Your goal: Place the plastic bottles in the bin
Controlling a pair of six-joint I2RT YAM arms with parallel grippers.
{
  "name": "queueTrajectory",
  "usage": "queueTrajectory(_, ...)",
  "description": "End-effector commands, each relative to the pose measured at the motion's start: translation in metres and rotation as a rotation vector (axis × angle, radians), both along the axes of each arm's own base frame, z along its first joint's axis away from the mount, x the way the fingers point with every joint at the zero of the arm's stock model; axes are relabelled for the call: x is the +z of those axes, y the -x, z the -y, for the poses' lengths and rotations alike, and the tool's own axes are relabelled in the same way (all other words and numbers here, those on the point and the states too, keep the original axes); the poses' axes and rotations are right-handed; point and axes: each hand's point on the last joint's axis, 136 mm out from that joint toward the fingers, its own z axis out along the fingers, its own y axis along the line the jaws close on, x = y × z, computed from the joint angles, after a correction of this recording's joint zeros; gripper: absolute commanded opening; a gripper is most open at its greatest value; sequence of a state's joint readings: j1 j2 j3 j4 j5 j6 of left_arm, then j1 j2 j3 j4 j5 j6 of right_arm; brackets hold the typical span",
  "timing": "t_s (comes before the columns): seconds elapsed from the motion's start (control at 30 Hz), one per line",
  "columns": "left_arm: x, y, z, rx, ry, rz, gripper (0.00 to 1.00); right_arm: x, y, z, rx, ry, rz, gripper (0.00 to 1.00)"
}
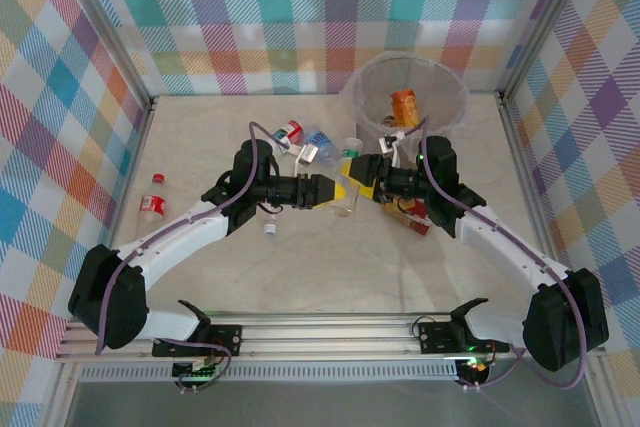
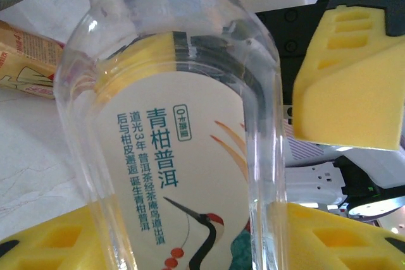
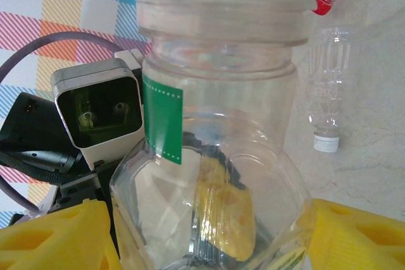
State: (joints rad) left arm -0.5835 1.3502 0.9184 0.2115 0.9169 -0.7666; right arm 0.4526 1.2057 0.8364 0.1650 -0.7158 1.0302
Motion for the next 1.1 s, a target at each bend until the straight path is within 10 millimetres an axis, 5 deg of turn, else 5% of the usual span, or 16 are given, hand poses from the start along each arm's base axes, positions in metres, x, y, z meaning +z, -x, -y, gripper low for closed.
queueTrajectory(0.0,0.016,0.003,-0.003,-0.011,0.036,0.023,0.59,0.023,0.003,-0.005,0.036,-0.066,0.072,0.74)
queueTrajectory(0.3,0.019,0.004,-0.004,-0.005,0.023,0.028,0.71,0.029,0.005,-0.003,0.027,-0.065,0.089,0.62)
queueTrajectory(0.53,0.028,0.007,-0.012,0.020,-0.018,0.082,1.00,0.029,0.007,0.006,-0.008,0.016,0.103,0.60)
queueTrajectory(0.7,0.046,0.017,-0.029,0.051,-0.071,0.272,1.00,0.032,0.007,0.024,-0.067,0.171,0.146,0.60)
queueTrajectory(1.07,0.065,0.030,-0.078,0.186,-0.270,0.578,1.00,0.094,-0.021,0.077,-0.260,0.511,0.359,0.60)
